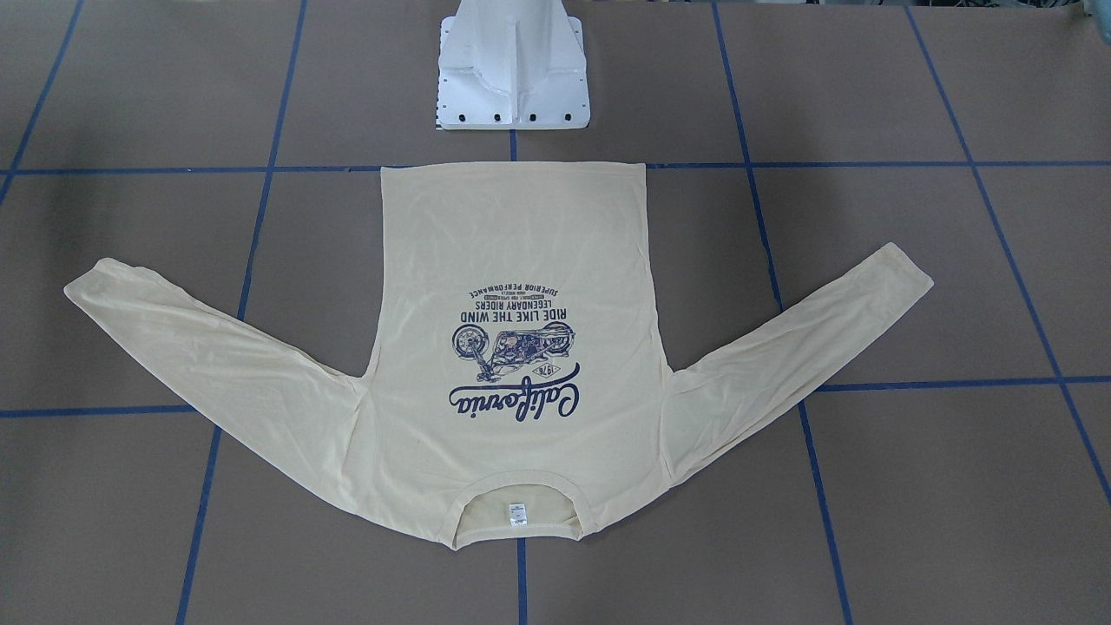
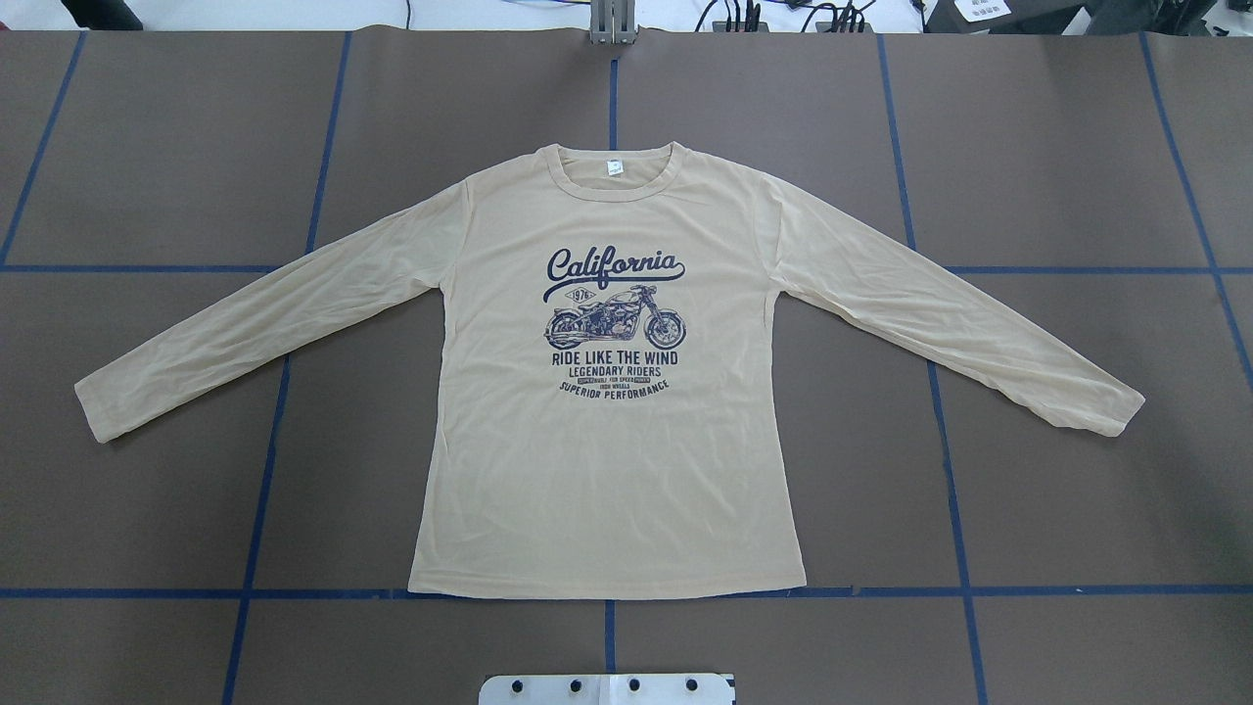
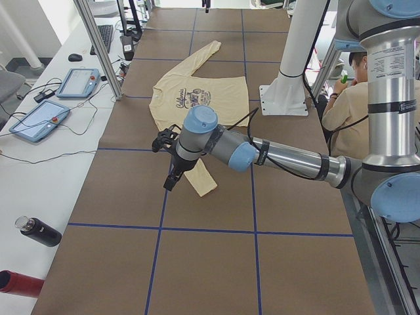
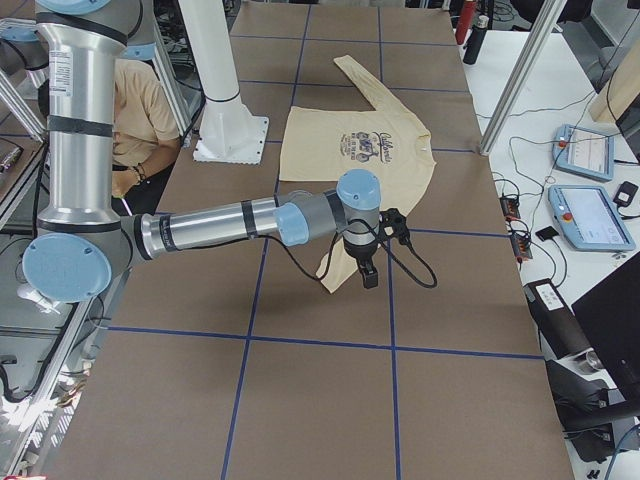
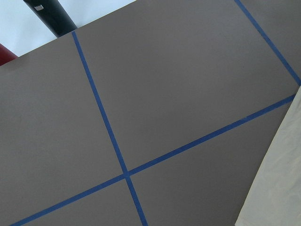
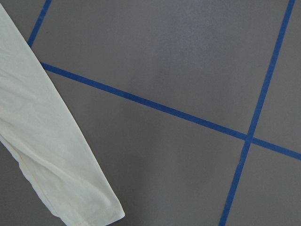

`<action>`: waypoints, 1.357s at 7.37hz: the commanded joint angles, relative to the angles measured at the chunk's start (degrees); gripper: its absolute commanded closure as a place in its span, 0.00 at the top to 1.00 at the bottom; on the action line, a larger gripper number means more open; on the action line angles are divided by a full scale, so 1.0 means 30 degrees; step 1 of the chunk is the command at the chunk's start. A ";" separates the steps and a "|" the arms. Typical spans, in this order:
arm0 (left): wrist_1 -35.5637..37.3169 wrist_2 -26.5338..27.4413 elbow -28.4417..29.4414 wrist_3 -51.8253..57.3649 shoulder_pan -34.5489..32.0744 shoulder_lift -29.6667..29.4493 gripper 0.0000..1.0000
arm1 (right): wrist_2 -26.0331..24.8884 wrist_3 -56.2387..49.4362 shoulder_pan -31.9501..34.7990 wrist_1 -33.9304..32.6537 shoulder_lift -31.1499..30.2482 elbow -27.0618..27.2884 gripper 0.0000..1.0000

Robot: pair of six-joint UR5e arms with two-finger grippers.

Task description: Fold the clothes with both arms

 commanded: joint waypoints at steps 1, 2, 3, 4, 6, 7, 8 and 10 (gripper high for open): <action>-0.0406 -0.0139 -0.0013 -0.0016 0.0016 0.0131 1.00 | 0.0081 0.0257 -0.0435 0.0493 0.0327 -0.1091 1.00; -0.0698 -0.0140 0.0655 -0.0016 0.0016 0.0016 1.00 | 0.0169 0.0259 -0.0554 0.1658 0.0070 -0.1333 1.00; -0.1165 -0.0111 0.0836 -0.0016 0.0161 -0.0073 1.00 | 0.0518 0.0810 -0.1019 0.2046 0.0009 -0.1335 1.00; -0.2068 -0.0139 0.0751 -0.0016 0.0191 0.0072 1.00 | 0.0753 0.1947 -0.1952 0.2079 0.0009 -0.1741 1.00; -0.2340 -0.0111 0.0925 -0.0074 0.0191 0.0073 1.00 | 0.0668 0.6241 -0.3362 0.2109 0.0038 -0.1774 1.00; -0.2341 -0.0023 0.0983 -0.0103 0.0191 0.0073 1.00 | 0.0581 0.7135 -0.3773 0.2109 0.0009 -0.2035 1.00; -0.2341 -0.0051 0.1129 -0.0104 0.0220 0.0044 1.00 | 0.0638 0.7376 -0.4068 0.2109 0.0009 -0.2270 0.99; -0.2341 -0.0052 0.1101 -0.0104 0.0192 0.0015 1.00 | -0.0495 0.9219 -0.4916 0.3502 -0.0107 -0.2418 0.93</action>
